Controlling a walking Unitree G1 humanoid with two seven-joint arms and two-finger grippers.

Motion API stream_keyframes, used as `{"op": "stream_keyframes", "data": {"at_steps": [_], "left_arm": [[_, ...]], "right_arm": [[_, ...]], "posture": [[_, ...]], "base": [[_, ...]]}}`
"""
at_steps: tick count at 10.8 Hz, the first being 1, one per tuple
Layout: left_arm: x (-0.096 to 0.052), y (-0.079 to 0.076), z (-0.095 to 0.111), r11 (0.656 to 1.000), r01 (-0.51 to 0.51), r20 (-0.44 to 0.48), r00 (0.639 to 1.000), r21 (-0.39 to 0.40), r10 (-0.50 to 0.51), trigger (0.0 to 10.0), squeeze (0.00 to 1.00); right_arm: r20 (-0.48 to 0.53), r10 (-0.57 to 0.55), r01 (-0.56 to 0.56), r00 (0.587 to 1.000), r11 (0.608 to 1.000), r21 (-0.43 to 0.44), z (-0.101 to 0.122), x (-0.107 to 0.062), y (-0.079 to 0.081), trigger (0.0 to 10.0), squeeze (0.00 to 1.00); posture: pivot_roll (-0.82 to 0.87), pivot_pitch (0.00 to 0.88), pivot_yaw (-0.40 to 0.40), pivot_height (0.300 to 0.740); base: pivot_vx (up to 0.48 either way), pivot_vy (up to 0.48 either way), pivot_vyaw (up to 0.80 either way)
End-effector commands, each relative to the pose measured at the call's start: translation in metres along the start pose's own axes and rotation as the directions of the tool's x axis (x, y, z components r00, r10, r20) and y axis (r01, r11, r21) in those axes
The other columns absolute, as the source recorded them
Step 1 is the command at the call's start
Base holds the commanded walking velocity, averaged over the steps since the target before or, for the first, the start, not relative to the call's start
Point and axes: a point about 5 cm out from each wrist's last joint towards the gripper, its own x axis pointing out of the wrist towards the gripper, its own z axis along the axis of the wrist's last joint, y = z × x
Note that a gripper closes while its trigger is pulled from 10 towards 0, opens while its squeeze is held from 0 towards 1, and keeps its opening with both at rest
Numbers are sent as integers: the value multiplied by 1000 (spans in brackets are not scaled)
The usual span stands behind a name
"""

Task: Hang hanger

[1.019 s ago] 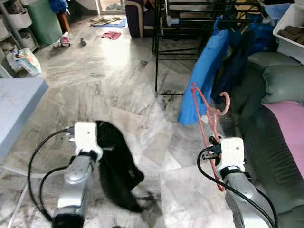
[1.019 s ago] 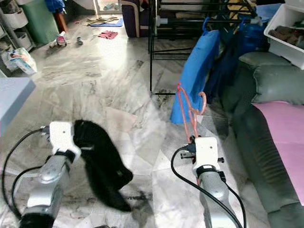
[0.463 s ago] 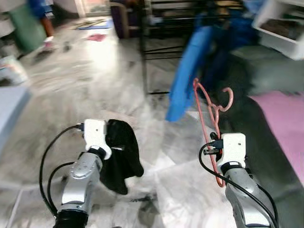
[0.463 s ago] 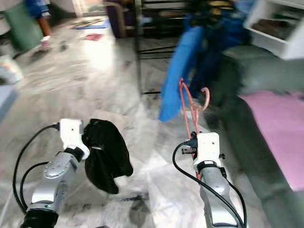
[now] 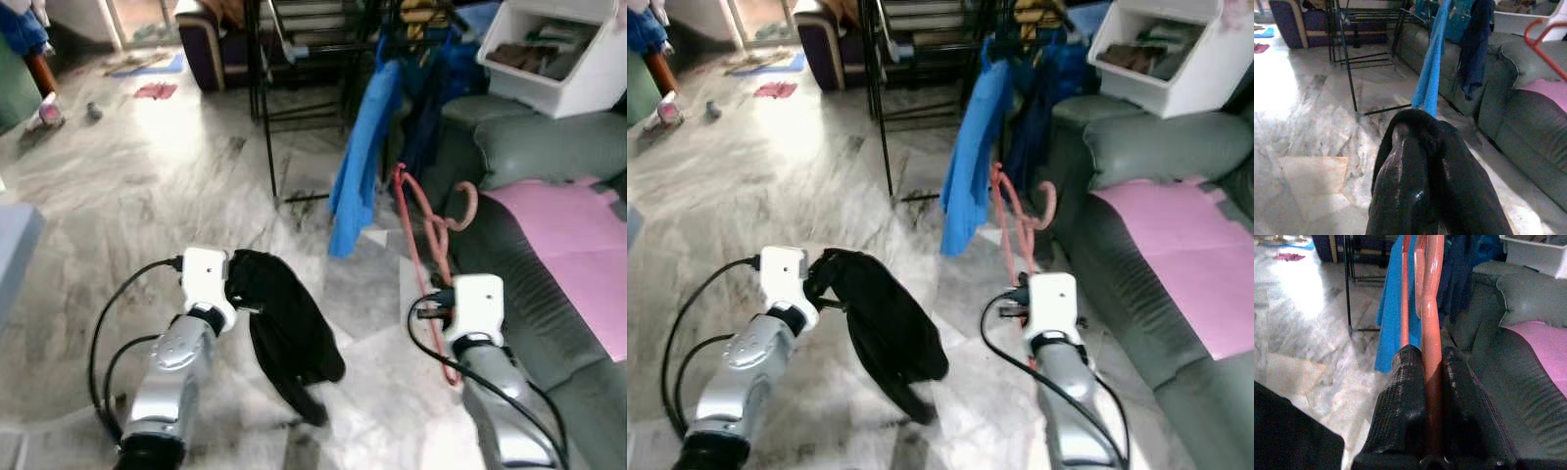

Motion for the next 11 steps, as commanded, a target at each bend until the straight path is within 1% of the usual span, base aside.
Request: {"op": "stream_keyframes", "data": {"at_steps": [1,5,6,7,9,10,11], "left_arm": [[3,-4,10,1000,24,36,999,8,-24,10000,0],[4,-6,10,1000,29,30,999,12,-29,10000,0],[4,-7,9,1000,17,26,1000,15,-18,10000,0],[4,-7,11,1000,12,44,999,22,-13,10000,0],[4,-10,13,999,32,58,998,40,-34,10000,0],[4,-11,15,997,46,72,996,65,-50,10000,0],[6,-12,20,992,60,90,993,115,-71,10000,0]], "right_arm": [[-12,-18,18,1000,1000,-4,-4,-2,-5,10000,0],[-11,-22,22,1000,1000,-9,-4,-3,-6,10000,0],[-9,-23,22,1000,1000,-13,-3,-3,-6,10000,0],[-8,-22,22,1000,1000,-14,-3,-3,-6,10000,0],[-8,-19,19,1000,1000,-16,-3,-3,-6,10000,0],[-10,-14,14,1000,1000,-19,-4,-3,-6,10000,0],[-17,-7,6,1000,1000,-25,-5,-3,-6,10000,0]], "posture": [[-39,21,26,740],[-41,27,26,740],[-41,28,25,740],[-42,30,24,740],[-42,36,22,740],[-42,35,21,740],[-43,34,19,740]], "base": [[0,394,0],[0,364,0],[0,0,0],[0,0,0],[0,0,0],[0,0,0],[0,0,0]]}}
